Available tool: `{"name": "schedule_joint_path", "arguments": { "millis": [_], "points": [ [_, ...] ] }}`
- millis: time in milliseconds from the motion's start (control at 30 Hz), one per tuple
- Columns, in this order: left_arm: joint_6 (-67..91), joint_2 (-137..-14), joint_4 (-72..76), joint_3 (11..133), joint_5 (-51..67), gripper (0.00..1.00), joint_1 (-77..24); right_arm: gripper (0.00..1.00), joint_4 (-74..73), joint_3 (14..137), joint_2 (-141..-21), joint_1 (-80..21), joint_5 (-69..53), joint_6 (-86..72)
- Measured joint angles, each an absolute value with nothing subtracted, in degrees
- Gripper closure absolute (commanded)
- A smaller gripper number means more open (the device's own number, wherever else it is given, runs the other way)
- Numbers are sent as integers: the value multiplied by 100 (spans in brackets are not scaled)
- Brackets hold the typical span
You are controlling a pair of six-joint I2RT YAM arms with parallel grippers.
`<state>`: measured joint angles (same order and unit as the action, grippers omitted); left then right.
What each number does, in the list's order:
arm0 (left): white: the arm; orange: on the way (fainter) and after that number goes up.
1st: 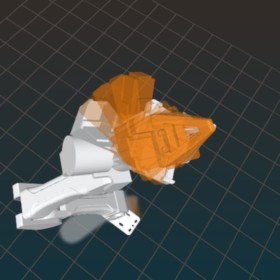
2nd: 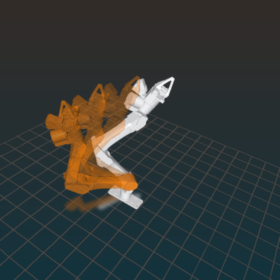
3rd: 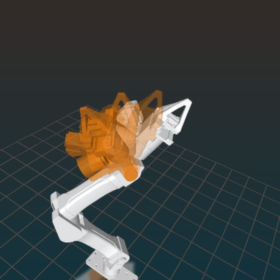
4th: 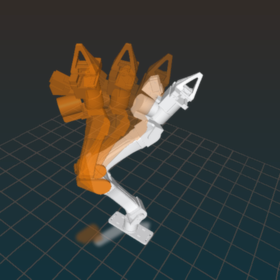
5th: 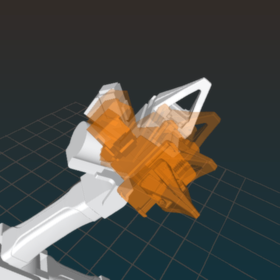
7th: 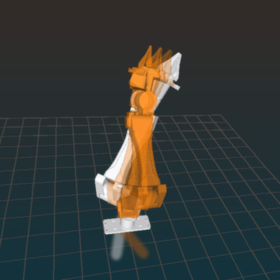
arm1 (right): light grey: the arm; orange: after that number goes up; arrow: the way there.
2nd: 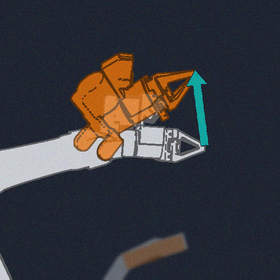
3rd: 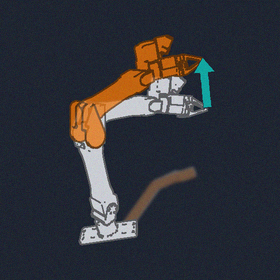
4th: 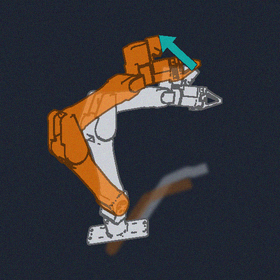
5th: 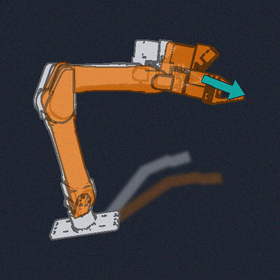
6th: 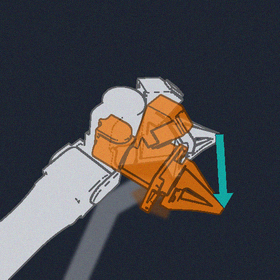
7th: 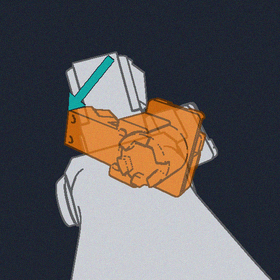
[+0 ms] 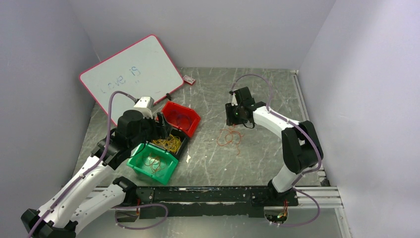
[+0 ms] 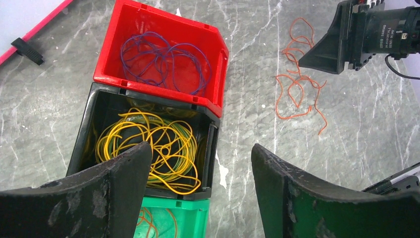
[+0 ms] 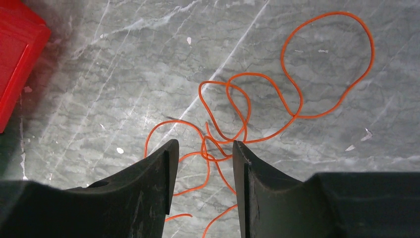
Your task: Untangle the cables
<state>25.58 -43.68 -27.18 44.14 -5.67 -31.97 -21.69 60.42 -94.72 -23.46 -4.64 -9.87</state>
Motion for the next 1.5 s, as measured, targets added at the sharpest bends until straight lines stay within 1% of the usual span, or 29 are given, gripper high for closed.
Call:
{"name": "schedule_joint_path", "arguments": {
  "millis": [300, 867, 1167, 1267, 1500],
  "points": [
    [2567, -4344, -2700, 4338, -565, 23, -3197, 65, -1920, 6042, -9515, -2344, -563, -1194],
    [2598, -4211, -2703, 4287, -567, 23, -3197, 65, -1848, 6042, -9841, -2344, -460, -1398],
    [2620, -4211, -2700, 4228, -567, 24, -3197, 63, -1846, 6038, -9863, -2344, -384, -1398],
    [2624, -4211, -2700, 4228, -567, 24, -3197, 68, -1846, 6034, -9898, -2344, -360, -1398],
    [2639, -4211, -2700, 4224, -565, 24, -3197, 88, -1846, 6031, -9926, -2344, -311, -1409]
  ]
}}
